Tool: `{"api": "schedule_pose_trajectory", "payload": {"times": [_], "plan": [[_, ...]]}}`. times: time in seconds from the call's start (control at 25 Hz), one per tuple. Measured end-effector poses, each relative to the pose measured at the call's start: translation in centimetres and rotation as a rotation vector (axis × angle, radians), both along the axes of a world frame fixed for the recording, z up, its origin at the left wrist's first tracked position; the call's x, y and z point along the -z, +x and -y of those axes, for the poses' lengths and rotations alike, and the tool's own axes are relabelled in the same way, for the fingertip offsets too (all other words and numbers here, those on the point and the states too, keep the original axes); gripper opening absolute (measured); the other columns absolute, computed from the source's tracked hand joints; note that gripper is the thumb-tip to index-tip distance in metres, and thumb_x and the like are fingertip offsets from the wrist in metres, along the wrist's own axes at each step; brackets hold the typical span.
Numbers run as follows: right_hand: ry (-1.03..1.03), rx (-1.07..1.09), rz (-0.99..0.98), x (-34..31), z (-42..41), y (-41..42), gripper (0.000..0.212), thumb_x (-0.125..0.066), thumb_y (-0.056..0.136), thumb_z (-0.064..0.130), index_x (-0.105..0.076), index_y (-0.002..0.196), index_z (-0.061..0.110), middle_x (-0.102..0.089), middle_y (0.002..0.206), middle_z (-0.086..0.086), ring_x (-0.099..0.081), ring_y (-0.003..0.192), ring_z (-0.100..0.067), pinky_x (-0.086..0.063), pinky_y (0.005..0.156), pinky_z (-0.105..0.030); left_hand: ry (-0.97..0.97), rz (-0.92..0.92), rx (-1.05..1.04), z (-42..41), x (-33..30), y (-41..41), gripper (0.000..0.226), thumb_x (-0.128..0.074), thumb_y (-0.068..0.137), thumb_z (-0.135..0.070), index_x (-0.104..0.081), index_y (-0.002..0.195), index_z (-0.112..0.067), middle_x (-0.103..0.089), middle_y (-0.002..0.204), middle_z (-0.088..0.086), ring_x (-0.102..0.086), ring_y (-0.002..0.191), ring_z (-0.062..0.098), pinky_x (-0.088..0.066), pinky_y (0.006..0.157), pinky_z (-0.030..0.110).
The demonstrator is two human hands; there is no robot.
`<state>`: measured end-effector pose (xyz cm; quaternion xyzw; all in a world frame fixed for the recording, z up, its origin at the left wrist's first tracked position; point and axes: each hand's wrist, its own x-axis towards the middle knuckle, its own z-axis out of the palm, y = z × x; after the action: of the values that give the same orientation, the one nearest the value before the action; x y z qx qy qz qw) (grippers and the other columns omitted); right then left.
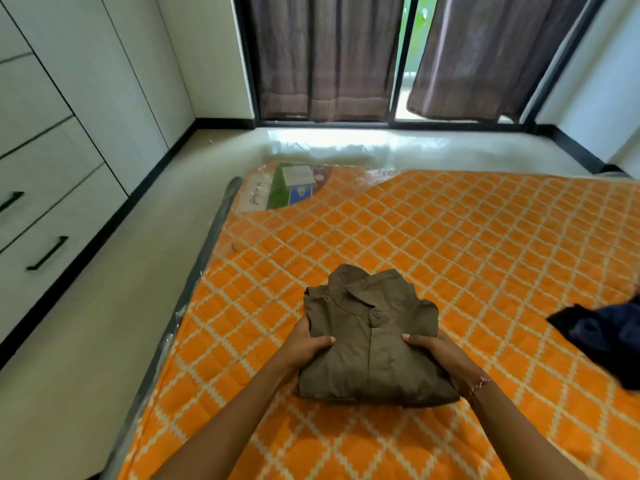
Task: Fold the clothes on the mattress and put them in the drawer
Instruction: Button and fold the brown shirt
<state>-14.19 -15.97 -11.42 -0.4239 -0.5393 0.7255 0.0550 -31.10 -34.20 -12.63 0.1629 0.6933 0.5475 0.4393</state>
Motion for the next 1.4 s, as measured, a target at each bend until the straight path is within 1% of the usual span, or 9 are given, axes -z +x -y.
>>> {"api": "schedule_pose_trajectory", "payload": {"times": [0.36,0.48,0.6,0.76,0.92,1.0,1.12,1.28,1.4], "plan": [[0.046,-0.081,-0.142,-2.4,-6.0,-24.9,0.034,-0.059,0.089,0.003,-0.055,0.122,0.001,-0.067,0.1,-0.016,-0.066,0.081,-0.032,-0.055,0.072,-0.04,-0.016,-0.242,-0.22,-4.7,-6.3,-22.8,0.053,-0.064,0.086,0.001,-0.044,0.135,-0.003,-0.055,0.121,0.004,-0.056,0.109,0.026,-0.044,0.085,0.03],[0.036,-0.085,-0.247,-3.2,-8.7,-32.5,0.043,-0.058,0.088,-0.003,-0.049,0.128,0.009,-0.063,0.114,-0.016,-0.063,0.096,-0.038,-0.051,0.087,-0.05,-0.009,-0.287,-0.301,-7.4,-7.4,-30.2,0.054,-0.065,0.086,0.0,-0.044,0.136,-0.001,-0.054,0.13,0.012,-0.055,0.115,0.031,-0.045,0.086,0.031],[0.014,-0.009,-0.364,-2.2,-11.6,-38.5,0.048,-0.058,0.089,0.001,-0.044,0.132,0.016,-0.06,0.123,-0.013,-0.061,0.103,-0.035,-0.052,0.085,-0.047,0.109,-0.196,-0.325,-9.2,-7.5,-36.1,0.049,-0.06,0.091,-0.008,-0.043,0.137,-0.005,-0.054,0.13,0.009,-0.057,0.109,0.03,-0.051,0.08,0.031],[0.1,0.049,-0.098,1.9,-11.9,-40.8,0.052,-0.063,0.09,0.028,-0.042,0.134,0.008,-0.056,0.127,-0.013,-0.06,0.096,-0.025,-0.05,0.066,-0.032,-0.204,-0.168,-0.285,-9.2,-1.7,-37.9,0.041,-0.047,0.1,-0.026,-0.044,0.136,-0.009,-0.049,0.132,0.001,-0.051,0.121,0.031,-0.049,0.087,0.032],[0.569,-0.028,0.068,4.1,-10.5,-40.3,0.05,-0.059,0.09,0.011,-0.041,0.137,0.007,-0.053,0.132,-0.018,-0.052,0.116,-0.035,-0.045,0.097,-0.045,-0.355,-0.369,-0.419,-9.2,3.0,-37.5,0.039,-0.048,0.096,-0.012,-0.045,0.135,-0.005,-0.054,0.132,0.021,-0.054,0.116,0.035,-0.046,0.098,0.044],[0.881,-0.001,0.275,3.1,-10.2,-39.3,0.04,-0.051,0.095,0.015,-0.045,0.133,0.005,-0.054,0.128,-0.019,-0.051,0.115,-0.037,-0.046,0.091,-0.045,-0.467,-0.534,-0.529,-9.0,1.5,-36.1,0.039,-0.046,0.095,-0.009,-0.048,0.134,-0.006,-0.053,0.132,0.02,-0.052,0.118,0.036,-0.044,0.098,0.042],[1.308,-0.141,0.472,1.2,-9.6,-36.5,0.035,-0.044,0.096,0.018,-0.048,0.13,0.009,-0.05,0.128,-0.014,-0.047,0.116,-0.032,-0.046,0.085,-0.042,-0.653,-0.985,-0.429,-8.3,-1.2,-32.6,0.043,-0.049,0.095,-0.019,-0.044,0.137,-0.008,-0.049,0.135,0.016,-0.048,0.122,0.034,-0.039,0.098,0.045],[1.528,-0.214,0.47,-2.2,-8.4,-30.9,0.035,-0.052,0.093,0.018,-0.053,0.127,0.011,-0.047,0.134,-0.014,-0.044,0.122,-0.032,-0.04,0.091,-0.044,-0.55,-1.208,-0.249,-9.2,-4.7,-25.8,0.05,-0.052,0.094,-0.022,-0.04,0.14,-0.008,-0.044,0.141,0.016,-0.042,0.13,0.033,-0.034,0.102,0.046],[1.668,-0.175,0.467,-5.1,-7.7,-25.1,0.037,-0.075,0.073,0.013,-0.065,0.109,0.009,-0.06,0.121,-0.018,-0.057,0.108,-0.036,-0.048,0.078,-0.046,-0.404,-1.311,-0.177,-11.0,-7.1,-19.4,0.053,-0.054,0.093,-0.023,-0.039,0.141,-0.008,-0.044,0.142,0.015,-0.04,0.132,0.03,-0.034,0.103,0.044]]}}
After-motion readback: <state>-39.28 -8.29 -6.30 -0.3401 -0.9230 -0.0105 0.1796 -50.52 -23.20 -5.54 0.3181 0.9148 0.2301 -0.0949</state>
